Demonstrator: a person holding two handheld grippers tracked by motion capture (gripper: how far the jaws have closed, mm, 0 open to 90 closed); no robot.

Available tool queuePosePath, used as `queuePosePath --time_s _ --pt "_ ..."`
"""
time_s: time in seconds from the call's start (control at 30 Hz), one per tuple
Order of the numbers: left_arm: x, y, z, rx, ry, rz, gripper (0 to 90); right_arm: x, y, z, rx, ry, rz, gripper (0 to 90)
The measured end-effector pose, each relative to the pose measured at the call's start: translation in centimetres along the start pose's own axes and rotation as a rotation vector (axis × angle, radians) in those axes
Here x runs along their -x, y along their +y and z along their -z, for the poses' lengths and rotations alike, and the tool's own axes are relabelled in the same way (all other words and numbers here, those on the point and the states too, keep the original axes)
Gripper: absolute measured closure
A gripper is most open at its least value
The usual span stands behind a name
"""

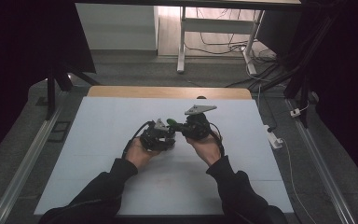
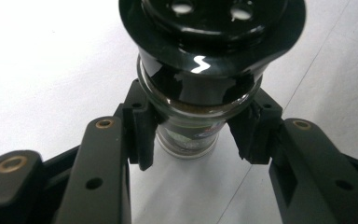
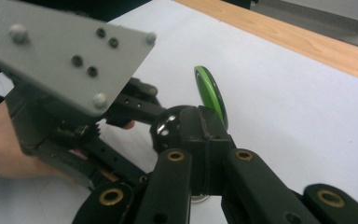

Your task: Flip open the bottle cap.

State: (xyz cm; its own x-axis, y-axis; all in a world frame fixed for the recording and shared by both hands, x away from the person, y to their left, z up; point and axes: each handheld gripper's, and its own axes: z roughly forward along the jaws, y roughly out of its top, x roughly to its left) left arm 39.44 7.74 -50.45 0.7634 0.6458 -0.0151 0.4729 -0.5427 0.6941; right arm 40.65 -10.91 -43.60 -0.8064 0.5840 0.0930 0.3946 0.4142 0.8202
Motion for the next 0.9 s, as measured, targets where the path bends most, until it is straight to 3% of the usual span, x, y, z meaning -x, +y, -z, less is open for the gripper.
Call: queuePosePath --time_s 0.33,0.6,0.8,0.9 --pt "-0.1 -0.1 0.0 0.003 -0.006 0.004 53.6 1.0 0.4 -0.5 -0.006 -0.023 -0.020 89.1" --pt "-0.2 -0.1 0.0 0.006 -0.009 0.005 53.4 0.7 0.3 -0.3 -0.009 -0.014 -0.005 88.6" --pt "-0.5 0.2 0.2 -0.017 -0.028 0.003 52.3 0.5 0.3 0.0 -0.011 -0.011 0.004 81.2" --pt "-0.7 0.2 0.9 -0.003 -0.032 0.018 49.0 0.5 0.2 0.4 -0.015 -0.012 0.008 76.5"
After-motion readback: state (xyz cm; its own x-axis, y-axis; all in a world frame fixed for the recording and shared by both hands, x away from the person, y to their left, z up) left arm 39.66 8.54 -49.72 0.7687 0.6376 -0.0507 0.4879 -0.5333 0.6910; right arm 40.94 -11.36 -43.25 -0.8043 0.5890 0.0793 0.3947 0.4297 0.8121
